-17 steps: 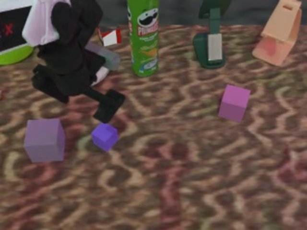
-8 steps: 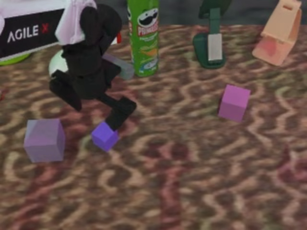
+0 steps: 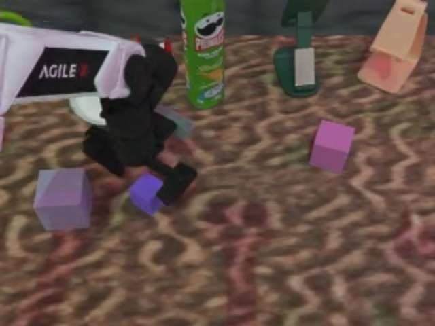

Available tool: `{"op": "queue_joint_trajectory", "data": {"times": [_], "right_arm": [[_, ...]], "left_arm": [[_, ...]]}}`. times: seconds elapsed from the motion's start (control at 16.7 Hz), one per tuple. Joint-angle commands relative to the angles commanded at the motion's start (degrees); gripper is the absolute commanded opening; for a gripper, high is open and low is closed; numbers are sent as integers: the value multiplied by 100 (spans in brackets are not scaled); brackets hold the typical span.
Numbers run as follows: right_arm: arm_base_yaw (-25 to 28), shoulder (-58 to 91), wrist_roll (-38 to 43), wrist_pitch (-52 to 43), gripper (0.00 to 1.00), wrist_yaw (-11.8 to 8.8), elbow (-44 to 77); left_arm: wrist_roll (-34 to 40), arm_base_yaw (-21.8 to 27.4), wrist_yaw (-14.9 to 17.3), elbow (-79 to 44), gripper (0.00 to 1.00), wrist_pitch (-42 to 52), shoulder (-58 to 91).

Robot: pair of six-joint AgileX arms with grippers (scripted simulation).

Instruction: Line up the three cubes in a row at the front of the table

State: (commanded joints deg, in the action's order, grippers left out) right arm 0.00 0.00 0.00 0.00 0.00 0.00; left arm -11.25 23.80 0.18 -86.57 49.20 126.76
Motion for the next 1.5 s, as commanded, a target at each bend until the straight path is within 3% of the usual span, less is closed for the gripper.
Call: {"op": "queue_joint_trajectory", "data": {"times": [0.42, 1.2, 1.5], "right_arm": [[0, 0, 0, 0, 100, 0, 0], [0, 0, 0, 0, 100, 0, 0], [0, 0, 0, 0, 100, 0, 0]], "left_arm": [[-3, 4, 2, 271, 100, -477, 266], [-3, 4, 2, 271, 2, -477, 266], [-3, 4, 2, 271, 0, -477, 266]]}}
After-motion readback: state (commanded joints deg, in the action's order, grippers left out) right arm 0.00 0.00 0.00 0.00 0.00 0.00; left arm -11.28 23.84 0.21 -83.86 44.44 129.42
